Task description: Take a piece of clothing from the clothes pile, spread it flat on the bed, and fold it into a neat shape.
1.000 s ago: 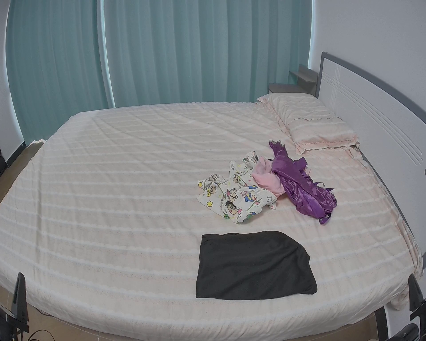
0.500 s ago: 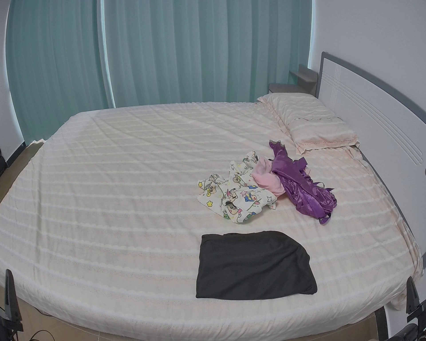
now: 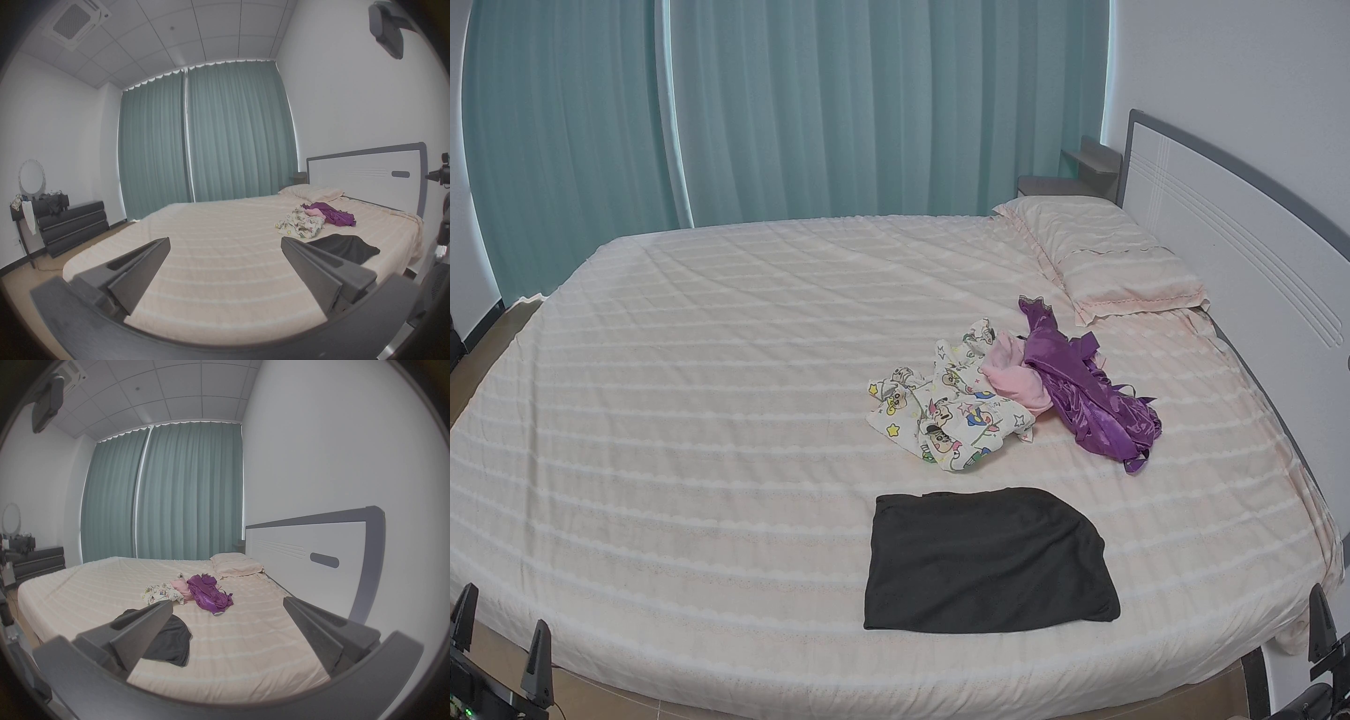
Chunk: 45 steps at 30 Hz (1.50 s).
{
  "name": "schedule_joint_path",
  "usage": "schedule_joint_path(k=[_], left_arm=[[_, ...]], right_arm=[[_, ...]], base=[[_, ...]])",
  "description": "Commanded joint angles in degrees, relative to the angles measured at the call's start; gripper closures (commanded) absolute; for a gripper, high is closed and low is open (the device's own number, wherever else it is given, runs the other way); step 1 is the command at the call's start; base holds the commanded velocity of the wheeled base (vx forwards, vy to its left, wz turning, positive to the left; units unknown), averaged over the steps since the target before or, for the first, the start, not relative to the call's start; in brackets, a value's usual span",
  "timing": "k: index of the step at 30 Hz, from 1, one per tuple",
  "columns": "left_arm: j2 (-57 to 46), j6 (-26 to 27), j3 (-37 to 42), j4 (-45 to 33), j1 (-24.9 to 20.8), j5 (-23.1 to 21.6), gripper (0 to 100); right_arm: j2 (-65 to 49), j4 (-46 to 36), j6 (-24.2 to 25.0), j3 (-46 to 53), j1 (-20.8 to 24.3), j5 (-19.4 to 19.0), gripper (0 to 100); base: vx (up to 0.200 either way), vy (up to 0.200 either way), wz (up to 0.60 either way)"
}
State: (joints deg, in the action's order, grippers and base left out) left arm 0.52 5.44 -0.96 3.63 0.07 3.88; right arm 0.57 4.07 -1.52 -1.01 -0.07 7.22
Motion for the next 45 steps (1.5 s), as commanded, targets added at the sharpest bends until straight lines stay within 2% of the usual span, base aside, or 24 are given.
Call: schedule_joint_path(k=[1,3,10,12,14,19,27,45], left_arm=[[-0.5,-3.0,1.0,-0.4,0.0,-1.3,0],[-0.5,-5.3,0.9,-4.0,-0.1,-6.1,0],[-0.5,-5.7,0.9,-3.5,-0.1,-6.8,0],[-0.5,-5.8,0.9,-3.5,-0.1,-6.7,0],[-0.5,-6.0,0.9,-3.5,-0.1,-6.6,0],[-0.5,-6.0,0.9,-3.5,-0.1,-6.5,0],[-0.5,-6.2,0.9,-3.5,-0.1,-6.2,0],[-0.5,-6.1,0.9,-3.5,0.0,-6.2,0]], right_arm=[[-0.6,-0.1,3.1,1.0,0.0,-0.4,0],[-0.6,-0.2,3.3,1.0,0.0,-0.8,0],[-0.5,-1.2,3.5,1.0,-0.1,-1.7,0],[-0.5,-2.8,2.8,1.0,-0.1,-4.8,0],[-0.4,-5.5,0.2,0.7,0.0,-8.0,0],[0.7,-6.6,-0.5,0.0,0.4,-7.8,0],[-0.4,-4.1,2.3,1.0,0.0,-6.9,0],[-0.5,-4.1,2.1,1.0,0.0,-7.0,0]], base=[[0.0,0.0,0.0],[0.0,0.0,0.0],[0.0,0.0,0.0],[0.0,0.0,0.0],[0.0,0.0,0.0],[0.0,0.0,0.0],[0.0,0.0,0.0],[0.0,0.0,0.0]])
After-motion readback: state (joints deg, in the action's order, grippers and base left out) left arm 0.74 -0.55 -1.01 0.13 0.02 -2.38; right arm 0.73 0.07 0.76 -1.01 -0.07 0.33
